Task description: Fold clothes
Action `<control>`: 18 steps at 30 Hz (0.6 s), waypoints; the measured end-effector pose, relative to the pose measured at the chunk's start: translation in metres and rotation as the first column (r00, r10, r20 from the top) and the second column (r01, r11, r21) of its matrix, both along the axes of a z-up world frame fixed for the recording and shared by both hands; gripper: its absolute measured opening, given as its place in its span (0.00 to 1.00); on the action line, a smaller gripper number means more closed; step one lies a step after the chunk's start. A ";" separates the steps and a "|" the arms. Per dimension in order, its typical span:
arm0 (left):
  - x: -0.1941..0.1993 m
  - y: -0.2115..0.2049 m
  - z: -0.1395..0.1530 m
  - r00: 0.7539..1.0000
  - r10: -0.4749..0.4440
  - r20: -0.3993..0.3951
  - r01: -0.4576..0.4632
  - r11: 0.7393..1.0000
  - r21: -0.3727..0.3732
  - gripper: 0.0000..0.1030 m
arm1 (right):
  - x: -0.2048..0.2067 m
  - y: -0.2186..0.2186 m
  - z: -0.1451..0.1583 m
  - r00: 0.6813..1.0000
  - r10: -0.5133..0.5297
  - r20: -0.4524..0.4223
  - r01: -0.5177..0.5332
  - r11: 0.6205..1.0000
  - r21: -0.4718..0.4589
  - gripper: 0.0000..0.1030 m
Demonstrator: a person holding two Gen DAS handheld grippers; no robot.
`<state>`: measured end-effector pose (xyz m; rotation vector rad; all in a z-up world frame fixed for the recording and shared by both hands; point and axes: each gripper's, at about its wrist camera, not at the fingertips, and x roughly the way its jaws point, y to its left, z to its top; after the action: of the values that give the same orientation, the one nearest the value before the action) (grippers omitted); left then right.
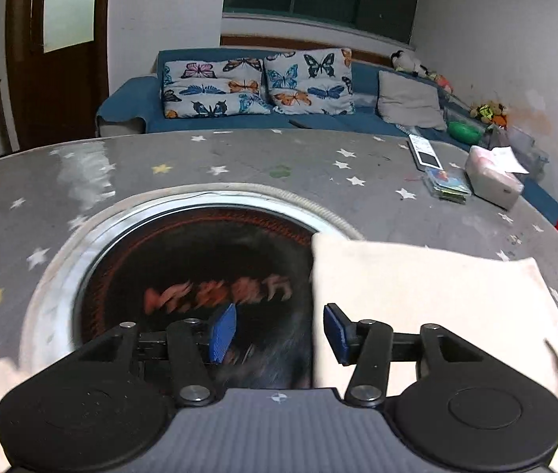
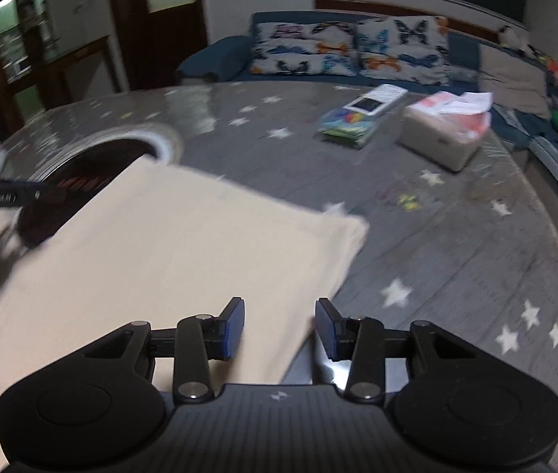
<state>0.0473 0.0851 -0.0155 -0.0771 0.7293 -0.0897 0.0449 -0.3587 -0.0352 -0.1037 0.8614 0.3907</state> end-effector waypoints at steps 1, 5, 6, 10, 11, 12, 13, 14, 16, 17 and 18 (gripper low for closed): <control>0.009 -0.003 -0.002 1.000 0.000 -0.004 0.000 1.000 0.004 0.50 | 0.007 -0.003 -0.001 1.000 -0.017 -0.002 0.017 1.000 0.003 0.38; 0.038 -0.016 -0.011 1.000 -0.005 -0.027 0.005 1.000 0.017 0.50 | 0.035 -0.011 -0.009 0.998 -0.068 -0.018 0.068 0.997 0.025 0.36; 0.044 -0.020 -0.013 1.000 -0.004 -0.029 0.005 1.000 0.025 0.50 | 0.041 -0.012 -0.011 0.997 -0.075 -0.021 0.076 0.997 0.025 0.36; 0.060 -0.029 -0.020 0.999 -0.001 -0.036 0.002 0.999 0.042 0.50 | 0.056 -0.013 -0.019 0.995 -0.091 -0.030 0.092 0.995 0.028 0.31; 0.064 -0.031 -0.022 0.999 -0.009 -0.041 0.010 0.999 0.044 0.50 | 0.058 -0.012 -0.021 0.995 -0.092 -0.032 0.093 0.995 0.028 0.29; 0.067 -0.033 -0.024 0.999 -0.010 -0.043 0.012 0.999 0.053 0.50 | 0.059 -0.012 -0.021 0.995 -0.091 -0.028 0.091 0.995 0.027 0.27; 0.069 -0.035 -0.026 0.999 -0.011 -0.044 0.013 0.998 0.062 0.46 | 0.061 -0.011 -0.021 0.996 -0.089 -0.024 0.090 0.996 0.025 0.23; 0.071 -0.036 -0.027 0.999 -0.020 -0.036 0.023 0.998 0.063 0.35 | 0.062 -0.010 -0.021 0.996 -0.088 -0.019 0.089 0.996 0.023 0.15; 0.072 -0.039 -0.028 0.999 -0.042 -0.021 0.043 0.997 0.061 0.16 | 0.065 -0.008 -0.021 0.996 -0.088 -0.010 0.088 0.996 0.019 0.09; 0.072 -0.040 -0.027 0.999 -0.043 -0.013 0.044 0.996 0.072 0.09 | 0.067 -0.006 -0.020 0.996 -0.087 -0.005 0.087 0.996 0.016 0.06; 0.072 -0.042 -0.027 0.999 -0.044 -0.004 0.044 0.995 0.085 0.08 | 0.069 -0.003 -0.020 0.996 -0.085 0.006 0.085 0.996 0.010 0.06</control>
<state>0.1197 0.0432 -0.0427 0.0197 0.7362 -0.1004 0.1136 -0.3618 -0.0554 -0.0592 0.8542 0.3143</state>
